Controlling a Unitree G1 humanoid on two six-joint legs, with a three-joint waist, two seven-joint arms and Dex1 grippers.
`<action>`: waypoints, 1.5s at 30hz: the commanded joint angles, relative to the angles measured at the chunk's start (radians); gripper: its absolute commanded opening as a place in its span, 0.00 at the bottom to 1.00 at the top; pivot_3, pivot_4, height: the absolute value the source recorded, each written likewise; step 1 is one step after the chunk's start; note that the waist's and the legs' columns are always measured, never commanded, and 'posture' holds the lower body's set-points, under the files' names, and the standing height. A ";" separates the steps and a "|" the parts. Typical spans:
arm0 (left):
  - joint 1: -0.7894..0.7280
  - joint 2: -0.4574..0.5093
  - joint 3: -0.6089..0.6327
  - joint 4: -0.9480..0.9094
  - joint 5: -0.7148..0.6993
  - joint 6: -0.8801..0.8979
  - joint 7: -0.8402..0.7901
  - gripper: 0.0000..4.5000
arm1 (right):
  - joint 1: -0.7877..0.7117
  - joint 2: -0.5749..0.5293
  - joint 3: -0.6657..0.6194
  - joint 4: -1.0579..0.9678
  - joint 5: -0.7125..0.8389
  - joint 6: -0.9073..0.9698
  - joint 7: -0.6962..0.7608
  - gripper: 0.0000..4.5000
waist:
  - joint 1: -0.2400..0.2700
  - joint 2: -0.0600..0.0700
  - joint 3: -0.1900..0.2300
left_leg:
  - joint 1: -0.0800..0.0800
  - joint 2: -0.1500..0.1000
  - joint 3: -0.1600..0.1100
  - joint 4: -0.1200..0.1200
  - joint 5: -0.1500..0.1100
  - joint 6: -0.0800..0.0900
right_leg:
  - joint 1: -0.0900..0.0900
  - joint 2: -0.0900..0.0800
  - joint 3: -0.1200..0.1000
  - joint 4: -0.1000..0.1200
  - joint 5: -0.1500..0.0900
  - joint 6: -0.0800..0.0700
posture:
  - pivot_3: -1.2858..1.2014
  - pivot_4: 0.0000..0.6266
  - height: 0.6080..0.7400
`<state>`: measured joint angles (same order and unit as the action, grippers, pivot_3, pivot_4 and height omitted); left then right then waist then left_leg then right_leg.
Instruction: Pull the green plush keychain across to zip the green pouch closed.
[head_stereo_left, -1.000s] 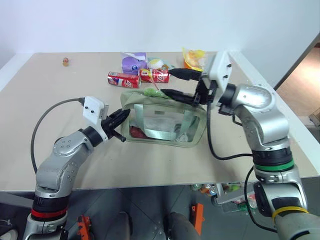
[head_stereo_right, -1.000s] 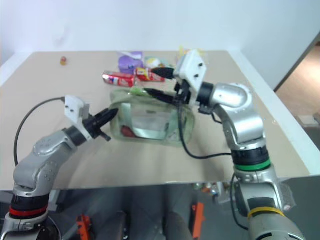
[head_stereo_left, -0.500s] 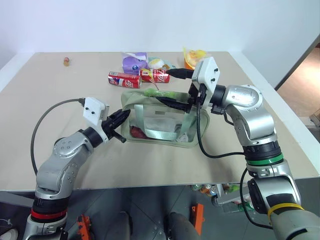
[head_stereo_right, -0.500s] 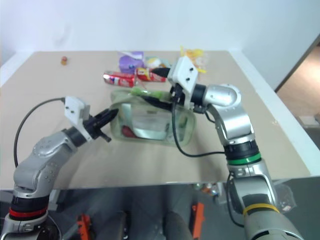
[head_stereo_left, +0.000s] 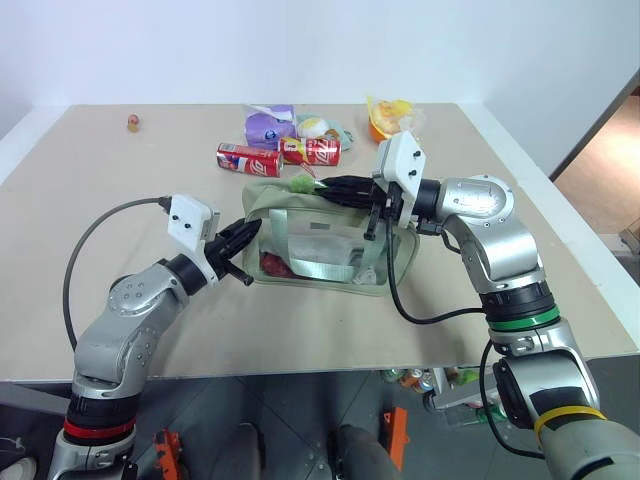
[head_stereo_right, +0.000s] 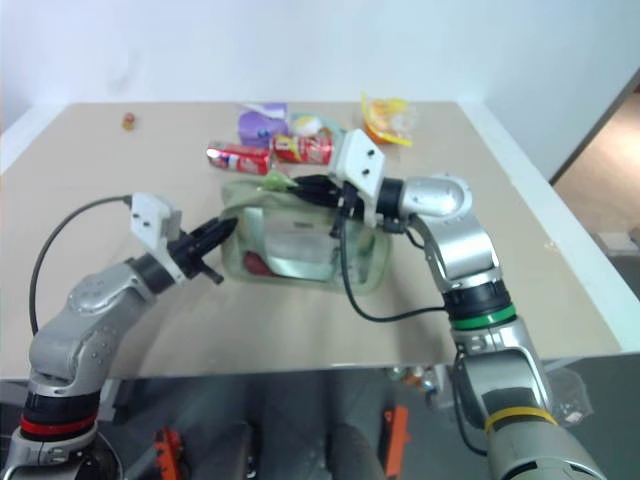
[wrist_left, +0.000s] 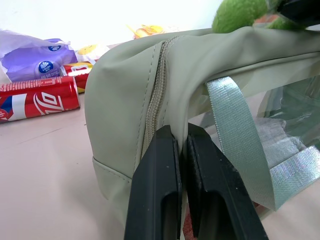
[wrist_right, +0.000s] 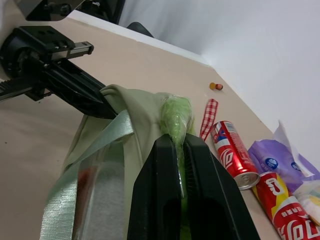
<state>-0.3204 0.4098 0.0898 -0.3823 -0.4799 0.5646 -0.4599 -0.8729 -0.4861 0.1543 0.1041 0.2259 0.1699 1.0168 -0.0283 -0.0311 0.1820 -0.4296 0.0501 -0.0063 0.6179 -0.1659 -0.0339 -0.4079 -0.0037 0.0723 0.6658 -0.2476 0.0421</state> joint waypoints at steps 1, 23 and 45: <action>-0.014 -0.005 -0.003 -0.010 0.011 -0.015 0.010 0.00 | -0.012 -0.003 -0.042 -0.046 0.013 -0.012 -0.023 0.01 | 0.000 0.000 0.000 | 0.000 0.000 0.000 0.000 0.000 0.000 | 0.000 0.000 0.000 0.000 0.000 0.000 | 0.52 0.24 1.00; -0.052 -0.068 0.023 0.047 0.108 -0.090 0.135 0.00 | 0.047 -0.298 -0.291 -0.026 -0.015 -0.064 -0.150 0.01 | 0.004 0.000 0.000 | 0.000 0.000 0.000 0.000 0.000 0.000 | 0.000 0.000 0.001 0.000 0.000 0.000 | 0.52 0.24 1.00; 0.010 -0.119 0.018 0.012 0.153 -0.138 0.200 0.00 | 0.419 -0.112 -0.183 0.003 -0.219 0.023 -0.530 0.01 | 0.002 0.000 0.000 | 0.001 -0.001 0.002 0.000 0.000 0.000 | 0.000 0.000 0.002 0.000 0.001 0.001 | 0.52 0.24 1.00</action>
<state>-0.3172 0.2858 0.0778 -0.3311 -0.3330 0.4354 -0.2781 -0.4617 -0.5987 -0.0279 0.0968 0.0308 0.2003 0.5131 -0.0265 -0.0309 0.1819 -0.4286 0.0490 -0.0047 0.6180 -0.1656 -0.0343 -0.4074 -0.0039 0.0746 0.6658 -0.2468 0.0436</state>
